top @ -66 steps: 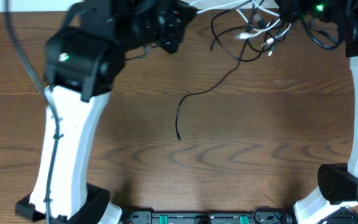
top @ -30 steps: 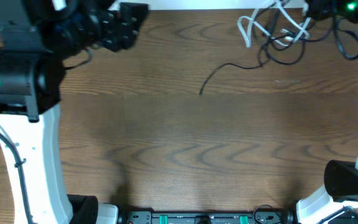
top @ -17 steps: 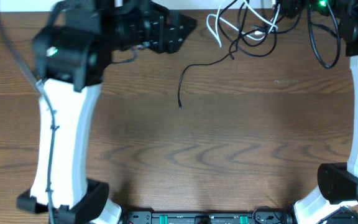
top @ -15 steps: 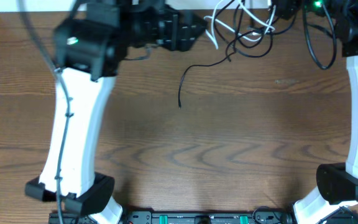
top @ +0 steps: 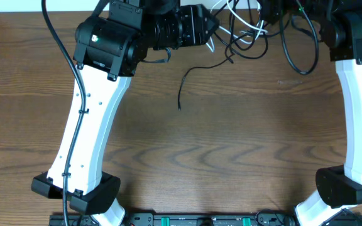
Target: Untangle cables
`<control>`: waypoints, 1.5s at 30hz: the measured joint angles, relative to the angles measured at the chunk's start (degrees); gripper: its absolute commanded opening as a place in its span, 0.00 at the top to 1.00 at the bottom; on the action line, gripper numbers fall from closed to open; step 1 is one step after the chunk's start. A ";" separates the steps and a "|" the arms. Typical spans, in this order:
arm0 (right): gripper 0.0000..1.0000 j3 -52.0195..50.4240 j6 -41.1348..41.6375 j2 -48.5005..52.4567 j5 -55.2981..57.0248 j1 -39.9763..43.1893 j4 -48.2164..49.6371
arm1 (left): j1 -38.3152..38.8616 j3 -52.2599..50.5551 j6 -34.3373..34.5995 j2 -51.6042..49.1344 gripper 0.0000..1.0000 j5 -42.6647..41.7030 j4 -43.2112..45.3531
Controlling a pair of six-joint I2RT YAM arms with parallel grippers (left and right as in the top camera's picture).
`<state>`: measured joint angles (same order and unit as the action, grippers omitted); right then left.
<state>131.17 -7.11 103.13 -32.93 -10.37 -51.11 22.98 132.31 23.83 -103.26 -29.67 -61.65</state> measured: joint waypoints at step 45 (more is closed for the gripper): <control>0.99 0.00 -2.49 0.00 7.74 -1.55 -2.36 | -2.10 0.00 7.26 -4.85 0.93 8.61 -0.92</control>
<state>131.17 -9.61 103.13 -25.19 -11.92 -53.47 20.88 132.31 31.09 -108.12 -21.06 -62.57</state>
